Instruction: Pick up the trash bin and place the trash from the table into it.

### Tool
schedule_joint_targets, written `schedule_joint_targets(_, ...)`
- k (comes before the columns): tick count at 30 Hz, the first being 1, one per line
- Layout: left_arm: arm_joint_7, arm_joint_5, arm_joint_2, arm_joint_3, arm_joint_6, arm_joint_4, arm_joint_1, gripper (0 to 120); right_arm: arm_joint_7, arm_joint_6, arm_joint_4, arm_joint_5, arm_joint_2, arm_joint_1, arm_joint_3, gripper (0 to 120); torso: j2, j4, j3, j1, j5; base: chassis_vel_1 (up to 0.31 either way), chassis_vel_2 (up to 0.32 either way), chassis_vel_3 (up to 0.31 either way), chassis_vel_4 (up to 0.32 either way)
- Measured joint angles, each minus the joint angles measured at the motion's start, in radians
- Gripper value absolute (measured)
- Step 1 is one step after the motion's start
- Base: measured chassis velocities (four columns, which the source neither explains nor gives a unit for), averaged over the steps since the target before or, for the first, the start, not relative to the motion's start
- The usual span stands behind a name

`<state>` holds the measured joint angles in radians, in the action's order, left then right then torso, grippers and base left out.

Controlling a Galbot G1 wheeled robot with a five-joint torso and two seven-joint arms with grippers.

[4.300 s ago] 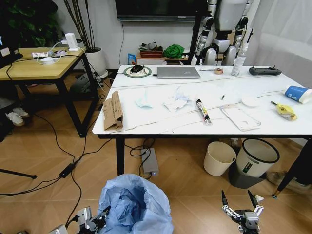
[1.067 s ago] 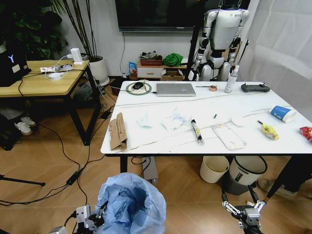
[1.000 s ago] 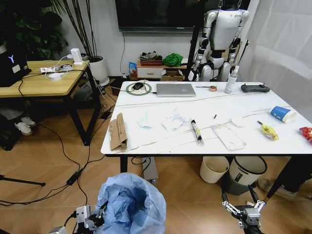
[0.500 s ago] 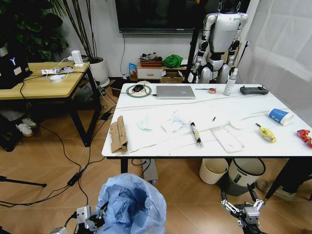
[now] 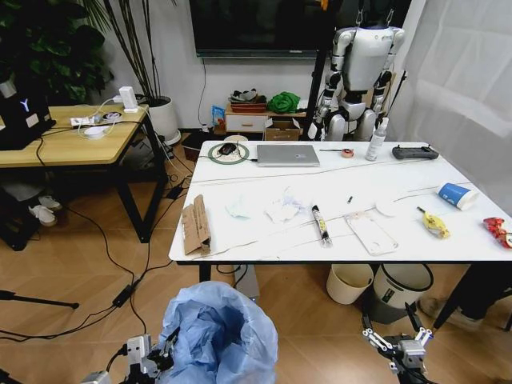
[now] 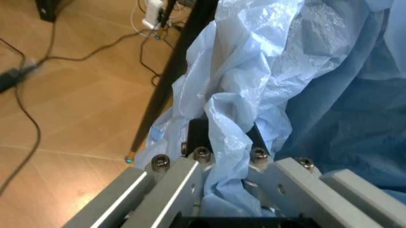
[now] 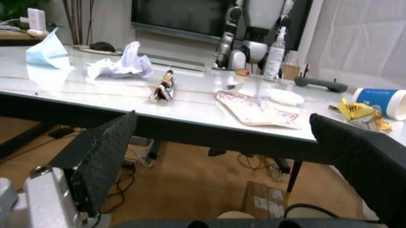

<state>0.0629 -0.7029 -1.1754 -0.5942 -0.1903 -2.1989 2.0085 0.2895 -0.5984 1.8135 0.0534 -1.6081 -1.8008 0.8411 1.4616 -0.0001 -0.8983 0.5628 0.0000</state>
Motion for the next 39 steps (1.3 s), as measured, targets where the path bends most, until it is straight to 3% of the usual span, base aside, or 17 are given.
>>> schedule_joint_targets(9, -0.029, 0.043, -0.002, -0.011, 0.027, 0.002, 0.000, 0, 0.007, 0.018, 0.008, 0.028, 0.000, -0.005, -0.013, 100, 0.025, -0.0001, -0.014, 0.011, 0.0000, 0.000, 0.000, 0.000, 0.000)
schedule_joint_targets(16, -0.020, 0.029, -0.002, -0.062, -0.001, -0.008, 0.026, 0, 0.014, 0.171, 0.140, 0.160, 0.000, -0.031, -0.158, 100, 0.022, 0.0002, -0.012, 0.010, -0.0003, 0.000, 0.000, 0.000, 0.000)
schedule_joint_targets(23, -0.005, -0.003, -0.011, -0.132, -0.018, -0.021, 0.054, 0, -0.026, 0.280, 0.192, 0.200, 0.033, 0.083, -0.263, 100, 0.018, 0.0001, -0.010, 0.008, -0.0003, 0.000, 0.000, 0.000, 0.000)
schedule_joint_targets(28, -0.005, -0.004, -0.022, -0.188, -0.018, -0.030, 0.084, 0, -0.159, 0.382, 0.219, 0.214, 0.111, 0.157, -0.369, 100, 0.016, 0.0002, -0.009, 0.007, 0.0000, 0.000, 0.000, 0.000, 0.000)
schedule_joint_targets(31, -0.003, -0.006, -0.038, -0.235, -0.017, -0.031, 0.107, 0, -0.308, 0.517, 0.229, 0.223, 0.157, 0.241, -0.485, 100, 0.014, 0.0001, -0.008, 0.006, 0.0000, 0.000, 0.000, 0.000, 0.000)
schedule_joint_targets(33, -0.002, -0.007, -0.042, -0.242, -0.017, -0.032, 0.112, 0, -0.321, 0.534, 0.226, 0.227, 0.158, 0.258, -0.501, 100, 0.014, 0.0001, -0.008, 0.006, 0.0000, 0.000, 0.000, 0.000, 0.000)
schedule_joint_targets(39, 0.017, 0.001, -0.092, -0.278, -0.008, -0.047, 0.145, 0, -0.410, 0.624, 0.104, 0.265, 0.131, 0.447, -0.705, 100, 0.012, 0.0000, -0.007, 0.005, -0.0004, 0.000, 0.000, 0.000, 0.000)
